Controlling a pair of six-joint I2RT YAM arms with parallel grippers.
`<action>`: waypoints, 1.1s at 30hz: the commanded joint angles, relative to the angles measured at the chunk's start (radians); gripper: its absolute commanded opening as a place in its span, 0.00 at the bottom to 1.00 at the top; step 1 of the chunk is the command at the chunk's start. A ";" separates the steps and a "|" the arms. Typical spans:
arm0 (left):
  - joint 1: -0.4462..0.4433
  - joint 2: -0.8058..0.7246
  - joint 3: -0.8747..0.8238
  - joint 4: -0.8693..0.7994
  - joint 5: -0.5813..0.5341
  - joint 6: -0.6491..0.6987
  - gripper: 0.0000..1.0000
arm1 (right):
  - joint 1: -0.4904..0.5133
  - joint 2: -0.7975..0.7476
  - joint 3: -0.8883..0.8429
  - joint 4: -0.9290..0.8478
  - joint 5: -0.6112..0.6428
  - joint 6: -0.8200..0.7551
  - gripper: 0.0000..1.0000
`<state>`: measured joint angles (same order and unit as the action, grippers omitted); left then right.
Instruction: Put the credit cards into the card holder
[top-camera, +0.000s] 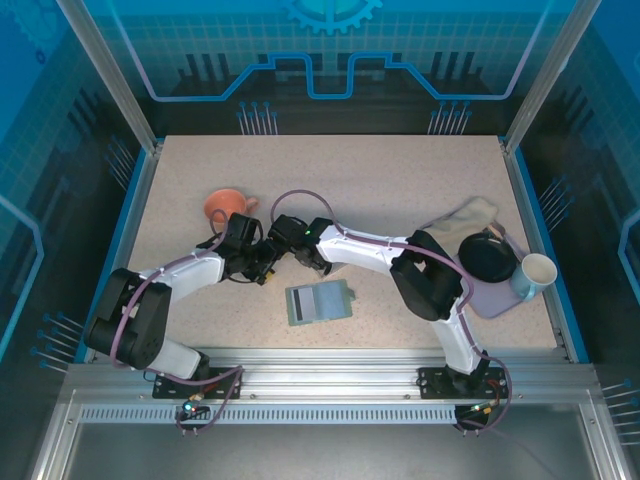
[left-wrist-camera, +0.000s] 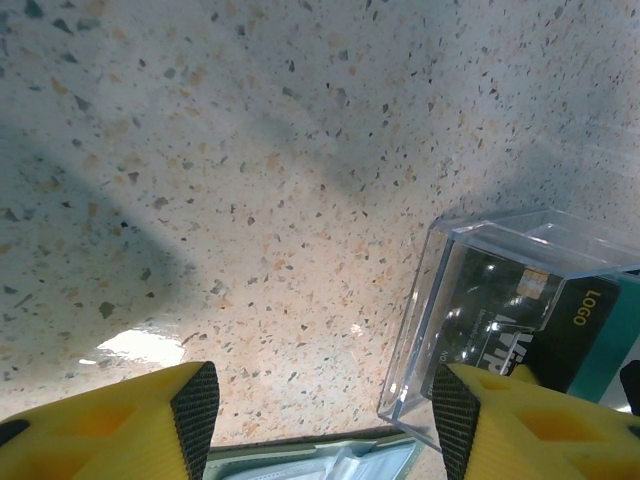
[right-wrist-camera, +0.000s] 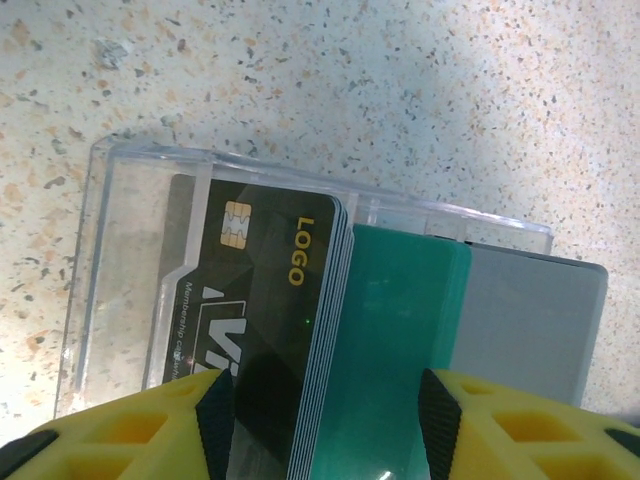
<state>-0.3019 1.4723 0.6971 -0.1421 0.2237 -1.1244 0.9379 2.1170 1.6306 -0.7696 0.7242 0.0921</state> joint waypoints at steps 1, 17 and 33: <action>0.010 -0.025 -0.012 -0.028 -0.009 0.013 0.62 | 0.000 -0.017 0.023 -0.028 0.041 0.000 0.53; 0.010 -0.021 -0.018 -0.022 -0.003 0.012 0.62 | -0.027 -0.049 0.028 -0.046 0.039 -0.012 0.38; 0.012 -0.008 -0.020 -0.019 0.004 0.017 0.62 | -0.040 -0.057 0.029 -0.064 0.008 -0.012 0.05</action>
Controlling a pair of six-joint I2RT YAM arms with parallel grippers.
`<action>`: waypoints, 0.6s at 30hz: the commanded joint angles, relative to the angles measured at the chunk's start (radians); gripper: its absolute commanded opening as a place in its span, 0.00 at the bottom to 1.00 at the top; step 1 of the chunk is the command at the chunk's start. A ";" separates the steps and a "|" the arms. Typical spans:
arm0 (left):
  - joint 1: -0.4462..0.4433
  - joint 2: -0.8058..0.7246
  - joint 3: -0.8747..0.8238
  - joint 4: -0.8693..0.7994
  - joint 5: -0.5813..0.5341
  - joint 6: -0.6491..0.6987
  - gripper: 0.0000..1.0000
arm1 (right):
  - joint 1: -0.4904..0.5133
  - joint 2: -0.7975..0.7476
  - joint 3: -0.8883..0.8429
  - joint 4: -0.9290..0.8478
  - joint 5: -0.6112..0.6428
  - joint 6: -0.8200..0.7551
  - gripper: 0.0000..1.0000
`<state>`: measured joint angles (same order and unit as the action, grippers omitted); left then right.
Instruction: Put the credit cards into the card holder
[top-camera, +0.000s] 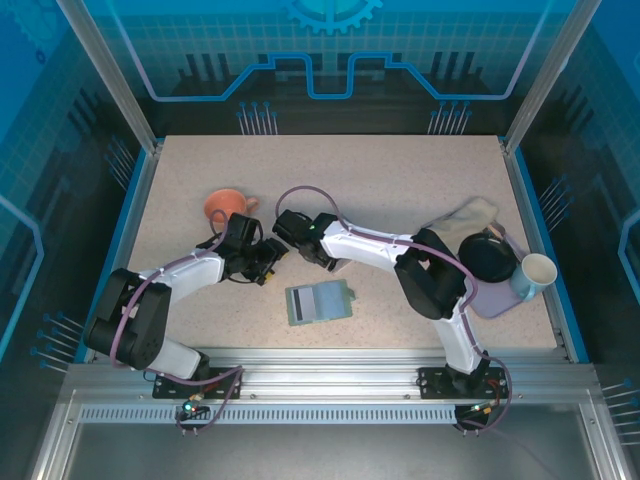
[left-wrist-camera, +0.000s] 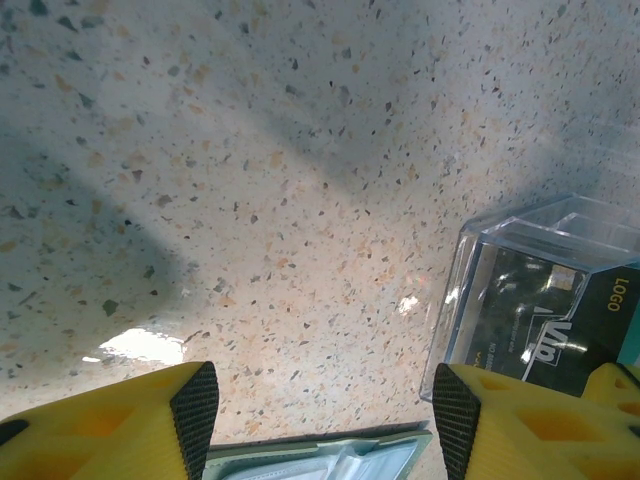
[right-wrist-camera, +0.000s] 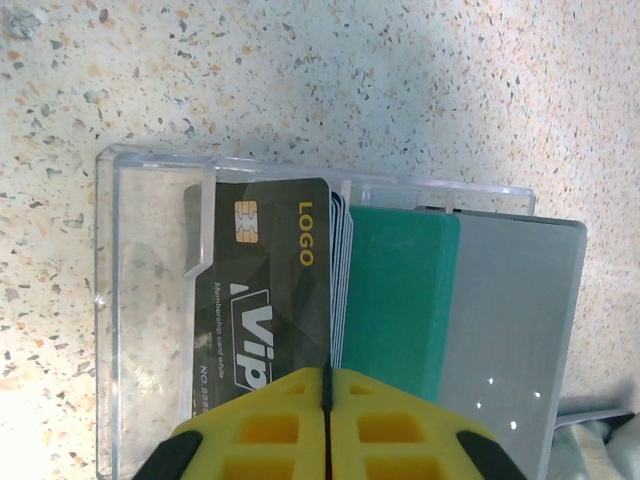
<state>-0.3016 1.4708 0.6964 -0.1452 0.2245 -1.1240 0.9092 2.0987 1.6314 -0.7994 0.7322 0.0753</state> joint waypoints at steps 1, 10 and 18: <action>0.012 -0.006 -0.018 -0.018 0.002 0.016 0.62 | -0.012 -0.039 0.033 -0.039 -0.002 0.007 0.06; 0.013 -0.010 -0.009 -0.029 0.003 0.029 0.62 | -0.021 -0.111 0.032 -0.076 -0.084 0.035 0.00; 0.013 -0.047 -0.002 -0.022 0.033 0.063 0.62 | -0.074 -0.202 0.028 -0.116 -0.258 0.098 0.00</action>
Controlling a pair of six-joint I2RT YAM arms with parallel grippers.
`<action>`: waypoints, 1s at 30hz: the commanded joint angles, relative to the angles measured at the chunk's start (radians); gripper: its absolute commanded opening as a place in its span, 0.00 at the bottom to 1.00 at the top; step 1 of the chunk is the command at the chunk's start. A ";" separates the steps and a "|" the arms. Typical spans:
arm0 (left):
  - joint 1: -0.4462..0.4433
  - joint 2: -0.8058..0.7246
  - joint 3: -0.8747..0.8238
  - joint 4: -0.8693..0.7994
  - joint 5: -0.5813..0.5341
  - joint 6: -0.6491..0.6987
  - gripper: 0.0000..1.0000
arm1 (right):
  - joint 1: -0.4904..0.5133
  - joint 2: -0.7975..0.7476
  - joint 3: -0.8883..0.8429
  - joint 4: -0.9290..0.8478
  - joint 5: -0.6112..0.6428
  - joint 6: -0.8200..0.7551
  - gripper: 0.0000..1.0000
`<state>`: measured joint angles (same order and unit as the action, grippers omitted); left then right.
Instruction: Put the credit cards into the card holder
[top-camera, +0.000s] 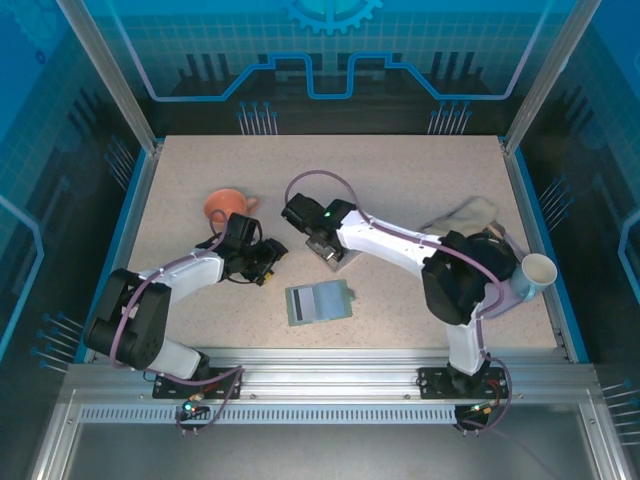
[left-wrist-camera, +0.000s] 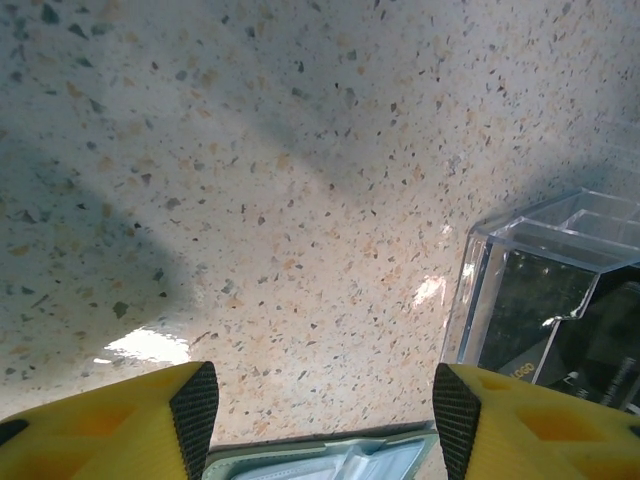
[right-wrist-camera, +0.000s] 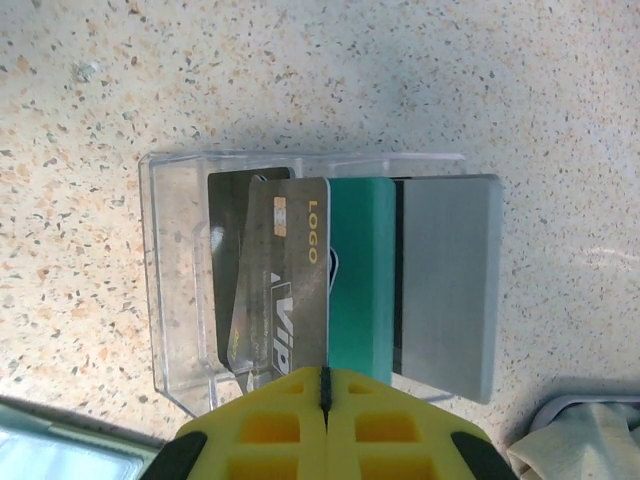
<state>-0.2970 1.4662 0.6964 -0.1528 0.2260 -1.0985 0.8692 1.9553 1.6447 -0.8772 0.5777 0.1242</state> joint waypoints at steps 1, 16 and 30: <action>0.009 -0.052 -0.002 -0.007 0.042 0.044 0.63 | -0.045 -0.077 0.012 -0.040 -0.140 0.069 0.00; 0.008 -0.105 0.008 0.068 0.178 0.085 0.67 | -0.222 -0.154 -0.100 0.083 -0.499 0.168 0.00; 0.007 -0.045 0.024 0.107 0.219 0.083 0.68 | -0.227 -0.127 -0.103 0.052 -0.459 0.163 0.23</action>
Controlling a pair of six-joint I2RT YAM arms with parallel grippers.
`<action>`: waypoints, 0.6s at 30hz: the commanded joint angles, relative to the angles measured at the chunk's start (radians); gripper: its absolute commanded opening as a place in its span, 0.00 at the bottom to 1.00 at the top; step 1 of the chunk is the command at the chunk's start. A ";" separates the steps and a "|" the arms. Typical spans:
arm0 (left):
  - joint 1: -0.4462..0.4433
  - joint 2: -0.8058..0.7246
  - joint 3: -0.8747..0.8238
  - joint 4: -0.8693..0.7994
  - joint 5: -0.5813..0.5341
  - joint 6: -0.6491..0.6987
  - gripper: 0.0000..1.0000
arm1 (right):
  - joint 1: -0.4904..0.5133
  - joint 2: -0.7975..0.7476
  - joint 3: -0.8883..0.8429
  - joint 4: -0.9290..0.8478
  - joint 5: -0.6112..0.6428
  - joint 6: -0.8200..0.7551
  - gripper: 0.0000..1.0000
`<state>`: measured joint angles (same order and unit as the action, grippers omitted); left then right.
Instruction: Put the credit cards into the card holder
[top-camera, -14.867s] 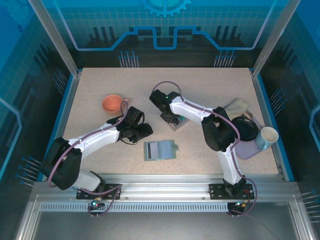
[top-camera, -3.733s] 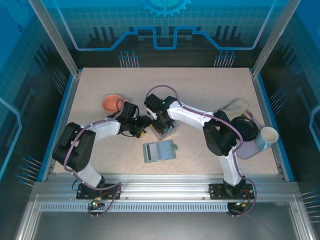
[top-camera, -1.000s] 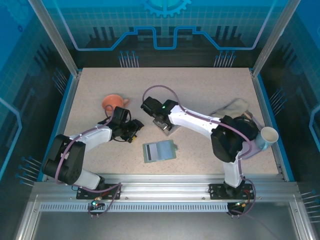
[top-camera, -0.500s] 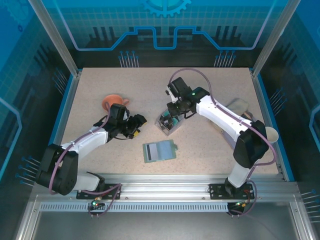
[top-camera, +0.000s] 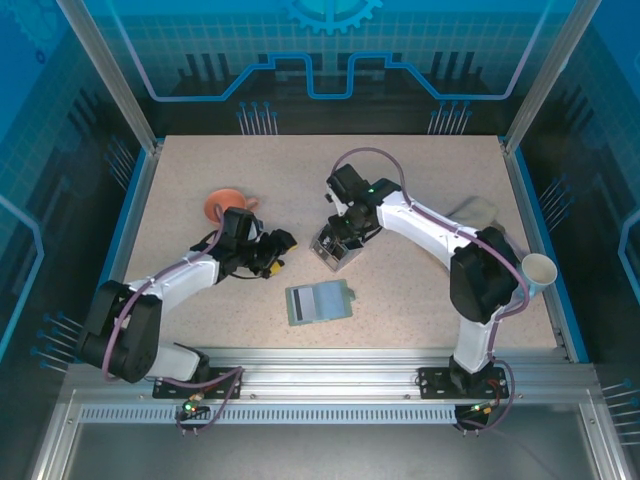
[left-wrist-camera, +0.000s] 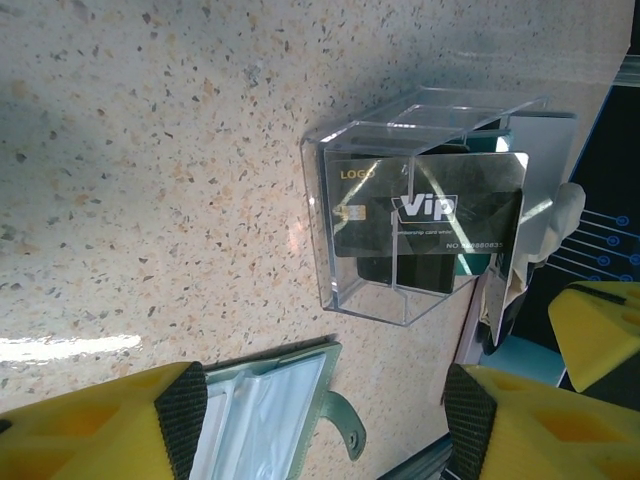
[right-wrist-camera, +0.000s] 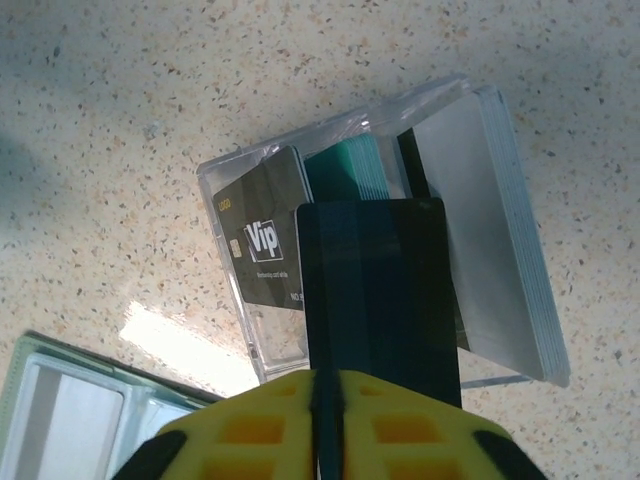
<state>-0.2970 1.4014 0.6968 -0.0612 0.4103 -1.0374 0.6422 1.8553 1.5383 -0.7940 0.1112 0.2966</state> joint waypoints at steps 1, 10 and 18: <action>0.006 0.025 0.025 0.015 0.033 0.023 0.68 | 0.000 -0.019 0.010 -0.040 0.005 -0.014 0.28; 0.007 0.038 0.033 0.006 0.024 0.012 0.68 | 0.111 0.080 0.084 -0.112 0.299 -0.131 0.60; 0.007 0.027 0.026 -0.017 0.001 0.013 0.68 | 0.144 0.157 0.115 -0.118 0.406 -0.167 0.58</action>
<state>-0.2970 1.4353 0.6994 -0.0620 0.4164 -1.0378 0.7788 1.9873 1.6173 -0.8799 0.4263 0.1574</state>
